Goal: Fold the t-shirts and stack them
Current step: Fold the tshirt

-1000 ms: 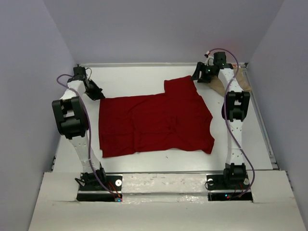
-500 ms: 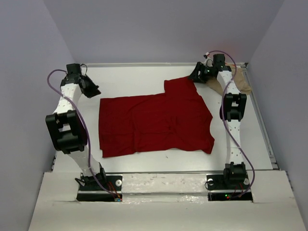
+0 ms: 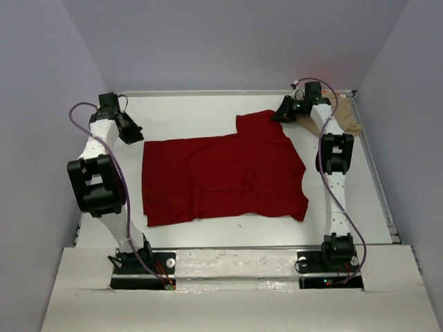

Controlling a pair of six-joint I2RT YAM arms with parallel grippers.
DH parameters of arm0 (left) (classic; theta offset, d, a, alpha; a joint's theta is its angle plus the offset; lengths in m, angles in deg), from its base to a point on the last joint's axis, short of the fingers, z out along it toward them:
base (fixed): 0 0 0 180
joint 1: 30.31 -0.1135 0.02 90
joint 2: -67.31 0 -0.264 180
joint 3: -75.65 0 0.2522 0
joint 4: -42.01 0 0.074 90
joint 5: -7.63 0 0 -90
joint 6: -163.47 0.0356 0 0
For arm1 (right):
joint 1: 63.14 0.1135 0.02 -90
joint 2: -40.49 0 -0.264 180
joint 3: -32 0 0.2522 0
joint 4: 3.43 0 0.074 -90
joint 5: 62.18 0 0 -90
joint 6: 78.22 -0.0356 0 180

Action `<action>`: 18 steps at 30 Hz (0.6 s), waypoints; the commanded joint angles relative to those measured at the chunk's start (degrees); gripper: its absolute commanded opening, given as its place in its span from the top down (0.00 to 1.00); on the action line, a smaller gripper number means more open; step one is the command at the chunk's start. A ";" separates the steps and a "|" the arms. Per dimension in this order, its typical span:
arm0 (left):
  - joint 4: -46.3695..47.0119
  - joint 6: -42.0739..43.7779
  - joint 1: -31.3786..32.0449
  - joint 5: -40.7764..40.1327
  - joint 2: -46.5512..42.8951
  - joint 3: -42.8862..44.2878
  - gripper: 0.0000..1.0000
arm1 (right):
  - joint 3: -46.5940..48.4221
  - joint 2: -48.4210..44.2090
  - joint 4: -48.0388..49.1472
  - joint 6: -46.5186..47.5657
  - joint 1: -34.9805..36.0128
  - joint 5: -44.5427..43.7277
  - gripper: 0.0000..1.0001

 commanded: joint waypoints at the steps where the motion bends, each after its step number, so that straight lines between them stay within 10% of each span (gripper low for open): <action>1: -3.50 -1.15 0.06 -0.65 4.37 2.62 1.00 | 0.17 -1.34 1.26 0.68 0.18 -1.05 0.81; 18: -8.25 -1.59 -0.29 -9.35 9.46 9.29 0.91 | 0.00 -2.92 1.43 3.05 0.18 -3.52 0.86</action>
